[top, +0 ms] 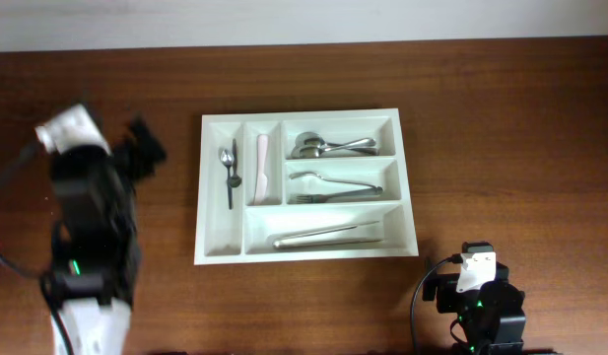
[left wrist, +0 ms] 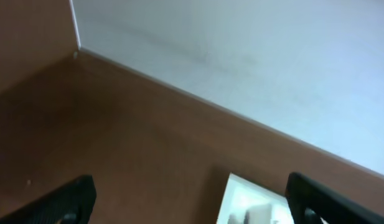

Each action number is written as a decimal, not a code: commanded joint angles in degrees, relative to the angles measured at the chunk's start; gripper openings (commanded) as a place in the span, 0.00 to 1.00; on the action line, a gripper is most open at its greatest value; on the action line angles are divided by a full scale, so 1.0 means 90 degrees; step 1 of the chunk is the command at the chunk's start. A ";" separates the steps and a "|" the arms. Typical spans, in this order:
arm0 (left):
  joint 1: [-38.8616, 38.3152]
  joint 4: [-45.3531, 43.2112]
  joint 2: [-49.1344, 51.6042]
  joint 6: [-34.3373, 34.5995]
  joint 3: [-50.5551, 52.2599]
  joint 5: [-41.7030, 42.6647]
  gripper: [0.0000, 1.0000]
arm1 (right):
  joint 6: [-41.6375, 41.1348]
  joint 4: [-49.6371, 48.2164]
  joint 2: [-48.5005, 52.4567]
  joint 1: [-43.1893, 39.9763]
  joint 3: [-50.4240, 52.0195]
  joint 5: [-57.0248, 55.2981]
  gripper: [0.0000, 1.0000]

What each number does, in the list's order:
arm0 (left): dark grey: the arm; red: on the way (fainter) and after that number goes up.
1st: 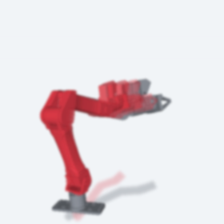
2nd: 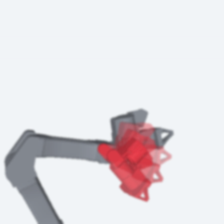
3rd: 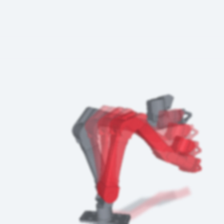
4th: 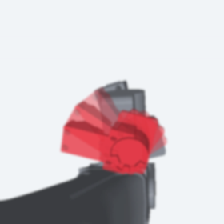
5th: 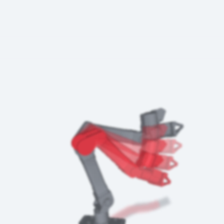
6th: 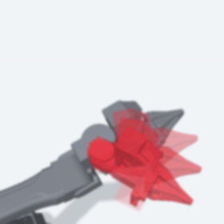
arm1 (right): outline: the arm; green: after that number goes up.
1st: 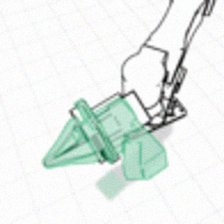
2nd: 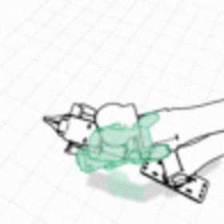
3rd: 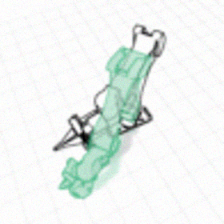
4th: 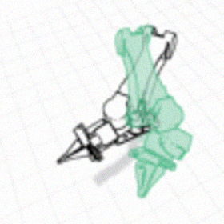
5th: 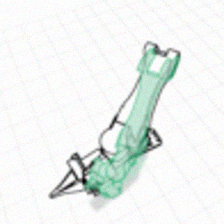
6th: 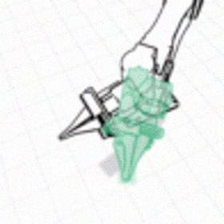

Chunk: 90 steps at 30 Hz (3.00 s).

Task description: Pack container

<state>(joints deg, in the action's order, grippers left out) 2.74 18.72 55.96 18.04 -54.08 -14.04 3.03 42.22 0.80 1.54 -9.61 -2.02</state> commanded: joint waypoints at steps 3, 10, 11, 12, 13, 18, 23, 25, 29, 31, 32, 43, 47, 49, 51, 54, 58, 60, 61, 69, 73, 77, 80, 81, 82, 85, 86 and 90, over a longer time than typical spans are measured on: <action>-0.0005 -0.0845 -0.1460 -0.0141 0.1807 0.0017 0.99 | -0.0002 0.0073 -0.0066 0.0041 0.0034 -0.0010 0.99; -0.0381 -0.1525 -0.2827 -0.1710 0.3325 0.0525 0.99 | -0.0002 0.0073 -0.0066 0.0041 0.0034 -0.0012 0.99; -0.0432 -0.1494 -0.2987 -0.1902 0.3480 0.0653 0.99 | -0.0005 0.0073 -0.0066 0.0041 0.0034 -0.0012 0.99; -0.0469 -0.1469 -0.3118 -0.2072 0.3609 0.0780 0.99 | -0.0002 0.0073 -0.0066 0.0041 0.0034 -0.0012 0.99; -0.0503 -0.1447 -0.3271 -0.2244 0.3769 0.0935 0.99 | -0.0002 0.0073 -0.0066 0.0041 0.0034 -0.0012 0.99; -0.0527 -0.1387 -0.3961 -0.2395 0.4629 0.1336 0.99 | -0.0002 0.0073 -0.0066 0.0041 0.0034 -0.0010 0.99; -0.0527 -0.1387 -0.4602 -0.2397 0.5243 0.1596 0.99 | -0.0002 0.0073 -0.0066 0.0041 0.0034 -0.0010 0.99; -0.0525 -0.1358 -0.4777 -0.2399 0.5319 0.1591 0.99 | -0.0002 0.0073 -0.0066 0.0041 0.0034 -0.0010 0.99; -0.0525 -0.1001 -0.5013 -0.2404 0.5340 0.1588 0.99 | -0.0002 0.0073 -0.0066 0.0041 0.0034 -0.0010 0.99; -0.0525 -0.0709 -0.5139 -0.2404 0.5340 0.1588 0.99 | -0.0002 0.0073 -0.0066 0.0041 0.0034 -0.0010 0.99; -0.0525 -0.0585 -0.5214 -0.2431 0.5343 0.1588 0.99 | -0.0002 0.0073 -0.0066 0.0041 0.0034 -0.0010 0.99; -0.0525 0.0002 -0.5841 -0.2975 0.5374 0.1559 0.99 | -0.0002 0.0073 -0.0066 0.0041 0.0034 -0.0010 0.99; -0.0525 0.0010 -0.6076 -0.2973 0.5374 0.1535 0.99 | -0.0002 0.0073 -0.0066 0.0041 0.0034 -0.0010 0.99; -0.0525 0.0005 -0.6193 -0.2973 0.5374 0.1520 0.99 | -0.0002 0.0073 -0.0066 0.0041 0.0034 -0.0010 0.99; -0.0525 0.0010 -0.6188 -0.2973 0.5374 0.1520 0.99 | -0.0002 0.0073 -0.0066 0.0041 0.0034 -0.0010 0.99; -0.0525 0.0019 -0.6188 -0.2973 0.5374 0.1511 0.99 | -0.0002 0.0073 -0.0066 0.0041 0.0034 -0.0012 0.99; -0.0525 0.0039 -0.6188 -0.2975 0.5374 0.1392 0.99 | -0.0002 0.0073 -0.0066 0.0041 0.0034 -0.0010 0.99; -0.0525 0.0075 -0.6188 -0.2973 0.5362 0.1299 0.99 | -0.0002 0.0073 -0.0066 0.0041 0.0034 -0.0012 0.99; -0.0525 0.0107 -0.6188 -0.2975 0.5353 0.1241 0.99 | -0.0005 0.0073 -0.0066 0.0041 0.0034 -0.0012 0.99; -0.0527 0.1574 -0.6188 -0.2970 0.5044 0.1137 0.99 | -0.0002 0.0073 -0.0066 0.0041 0.0034 -0.0012 0.99; -0.0525 0.2601 -0.6188 -0.2970 0.4979 0.1134 0.99 | -0.0002 0.0073 -0.0066 0.0041 0.0034 -0.0010 0.99; -0.0525 0.2594 -0.6188 -0.2970 0.4974 0.1110 0.99 | -0.0002 0.0073 -0.0066 0.0041 0.0034 -0.0010 0.99; -0.0525 0.2591 -0.6188 -0.2968 0.4974 0.1132 0.99 | -0.0002 0.0073 -0.0066 0.0041 0.0034 -0.0010 0.99; -0.0525 0.2591 -0.6188 -0.2968 0.4974 0.1132 0.99 | -0.0005 0.0073 -0.0066 0.0041 0.0034 -0.0010 0.99; -0.0525 0.2586 -0.6188 -0.2970 0.4974 0.1132 0.99 | -0.0002 0.0073 -0.0066 0.0041 0.0034 -0.0012 0.99; -0.0525 0.2545 -0.6188 -0.2970 0.4974 0.1132 0.99 | -0.0002 0.0073 -0.0066 0.0041 0.0034 -0.0012 0.99; -0.0525 0.2545 -0.6186 -0.2970 0.4974 0.1129 0.99 | -0.0002 0.0073 -0.0066 0.0041 0.0034 -0.0010 0.99; -0.0525 0.2543 -0.6186 -0.2970 0.4974 0.1129 0.99 | -0.0002 0.0073 -0.0066 0.0041 0.0034 -0.0012 0.99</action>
<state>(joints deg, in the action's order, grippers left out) -1.78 41.23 0.73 -7.79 -9.50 -3.42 3.03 42.22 0.80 1.54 -9.61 -2.02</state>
